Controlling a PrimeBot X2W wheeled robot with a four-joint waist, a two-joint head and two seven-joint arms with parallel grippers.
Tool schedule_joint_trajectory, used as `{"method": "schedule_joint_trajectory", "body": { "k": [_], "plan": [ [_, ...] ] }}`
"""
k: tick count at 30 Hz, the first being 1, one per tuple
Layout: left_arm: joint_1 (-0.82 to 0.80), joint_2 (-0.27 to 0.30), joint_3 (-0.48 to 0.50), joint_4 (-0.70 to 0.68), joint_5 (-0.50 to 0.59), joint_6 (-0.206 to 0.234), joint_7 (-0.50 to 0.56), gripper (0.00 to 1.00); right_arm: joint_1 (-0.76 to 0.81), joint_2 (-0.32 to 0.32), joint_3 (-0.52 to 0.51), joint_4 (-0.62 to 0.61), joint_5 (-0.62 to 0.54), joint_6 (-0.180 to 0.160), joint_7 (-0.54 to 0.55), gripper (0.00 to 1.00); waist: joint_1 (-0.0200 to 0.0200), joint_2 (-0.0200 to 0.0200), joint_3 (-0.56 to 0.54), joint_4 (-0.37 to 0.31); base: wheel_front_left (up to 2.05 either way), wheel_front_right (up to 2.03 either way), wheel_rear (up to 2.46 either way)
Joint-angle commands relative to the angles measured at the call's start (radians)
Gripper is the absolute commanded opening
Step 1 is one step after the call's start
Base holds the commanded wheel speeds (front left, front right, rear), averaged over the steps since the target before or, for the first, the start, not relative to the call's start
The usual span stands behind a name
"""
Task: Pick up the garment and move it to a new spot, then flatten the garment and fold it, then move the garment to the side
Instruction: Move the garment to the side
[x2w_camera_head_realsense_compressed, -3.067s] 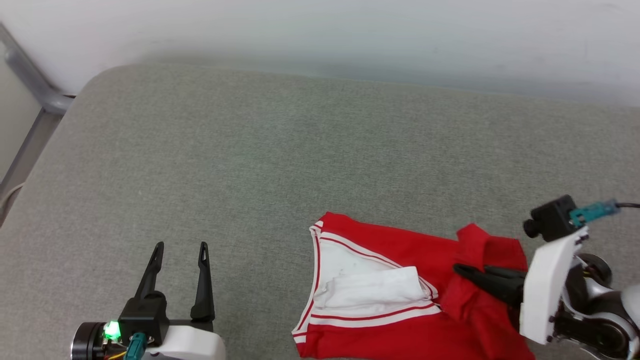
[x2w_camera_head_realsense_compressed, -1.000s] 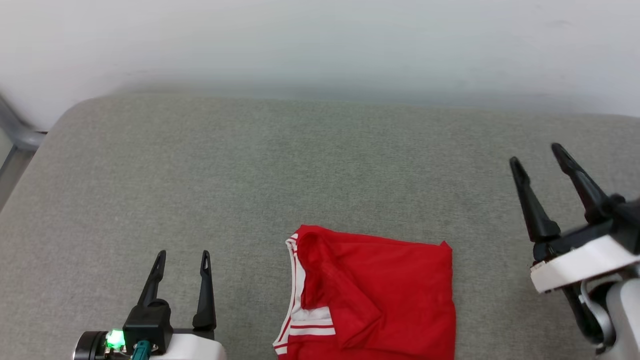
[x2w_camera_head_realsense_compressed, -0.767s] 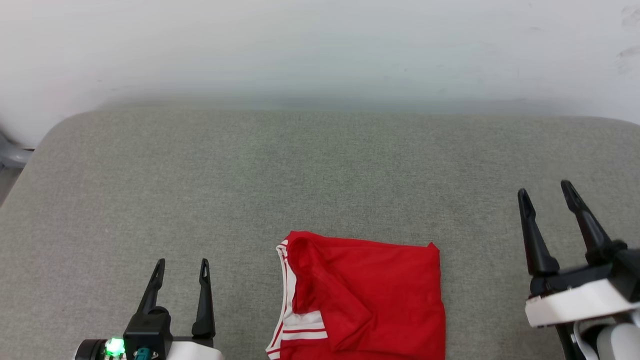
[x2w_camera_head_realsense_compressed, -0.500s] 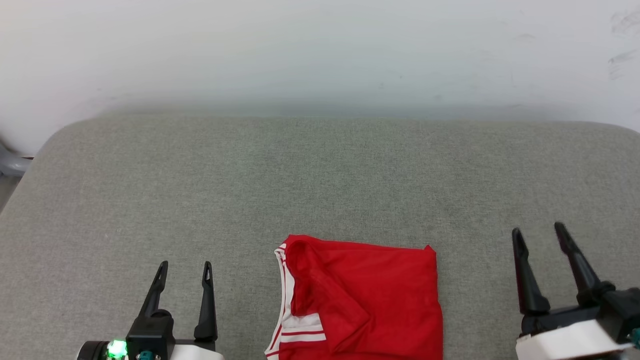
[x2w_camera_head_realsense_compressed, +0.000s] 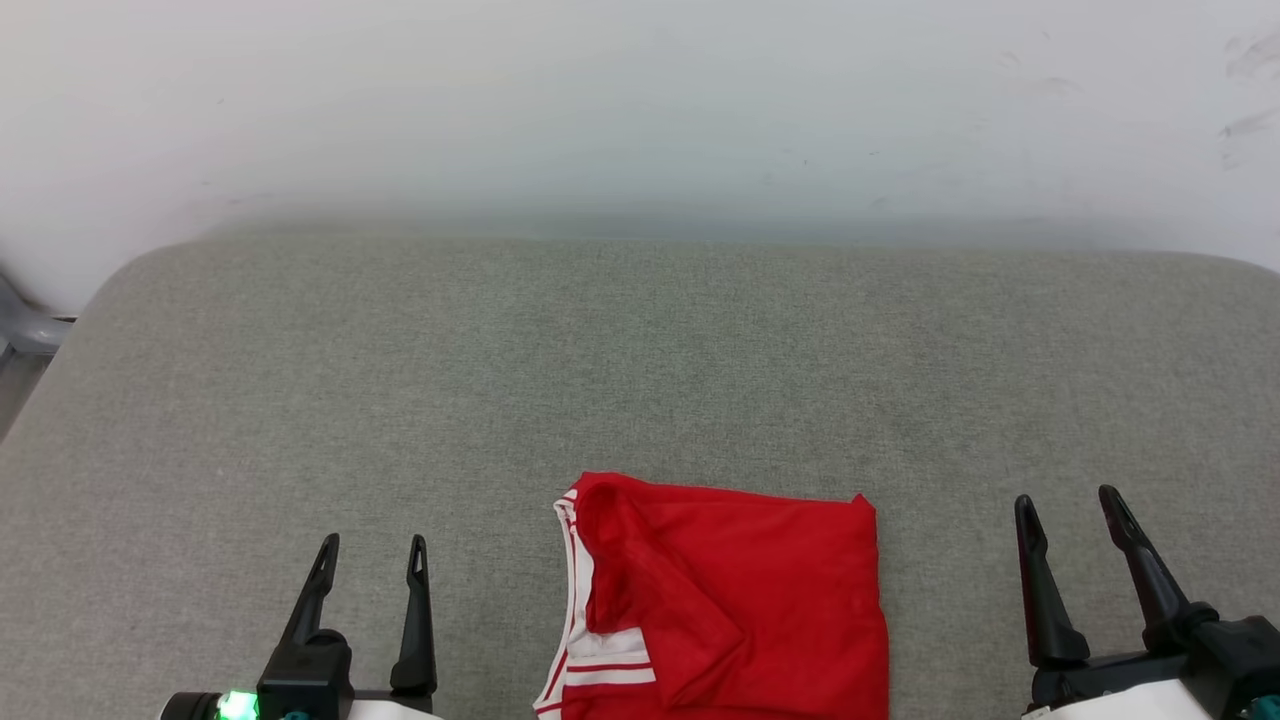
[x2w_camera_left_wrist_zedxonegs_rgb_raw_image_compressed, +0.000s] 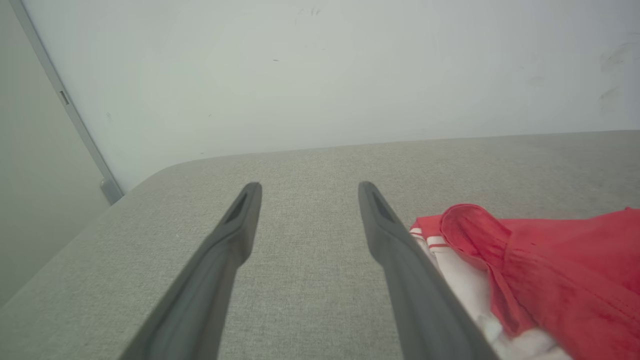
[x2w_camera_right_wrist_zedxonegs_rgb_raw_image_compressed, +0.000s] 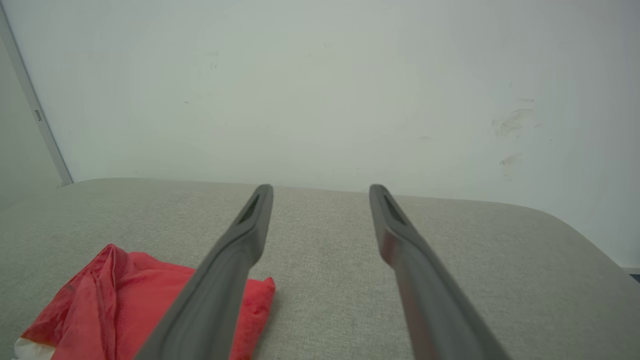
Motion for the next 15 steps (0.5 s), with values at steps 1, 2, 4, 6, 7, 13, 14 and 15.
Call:
{"method": "schedule_joint_trajectory", "body": {
  "k": [1,2,4,6,7,13,14,15],
  "plan": [
    [0.013,0.002,0.0,-0.001,-0.001,0.005,-0.004,1.0,0.014,0.006,-0.003,-0.004,-0.003,-0.001,-0.003,1.0,0.0001,0.0,0.0,0.001,0.0,0.0,0.0],
    [0.013,0.002,-0.001,-0.001,-0.001,0.005,-0.004,1.0,0.015,0.007,-0.003,-0.004,-0.005,-0.001,-0.003,1.0,0.0001,0.0,-0.001,0.002,0.0,0.0,0.0],
    [0.011,0.004,-0.003,-0.001,-0.001,0.006,-0.004,1.0,0.014,0.009,-0.007,-0.003,-0.004,-0.001,-0.003,1.0,0.0001,0.0,0.0,0.005,0.0,0.0,0.0],
    [0.009,0.005,-0.004,-0.002,-0.002,0.006,-0.004,1.0,0.013,0.011,-0.008,-0.004,-0.006,-0.001,-0.003,1.0,0.0001,0.0,0.002,0.007,0.0,0.0,0.0],
    [0.005,0.005,-0.005,-0.002,-0.004,0.007,-0.004,1.0,0.0,0.011,-0.01,-0.003,-0.006,-0.001,-0.003,1.0,0.0001,0.0,0.003,0.01,0.0,0.0,0.0],
    [-0.008,0.007,-0.009,-0.003,-0.007,0.007,-0.004,1.0,-0.083,-0.035,-0.023,-0.015,0.029,-0.001,0.024,1.0,0.0001,0.0,0.009,0.022,0.0,0.0,0.0],
    [-0.01,0.007,-0.009,-0.004,-0.007,0.007,-0.004,1.0,-0.107,-0.054,-0.024,-0.023,0.038,-0.001,0.038,1.0,0.0001,0.0,0.011,0.026,0.0,0.0,0.0],
    [-0.012,0.007,-0.009,-0.006,-0.008,0.007,-0.004,1.0,-0.132,-0.072,-0.021,-0.03,0.052,-0.001,0.056,1.0,0.0001,0.0,0.014,0.028,0.0,0.0,0.0]
  ]
}}
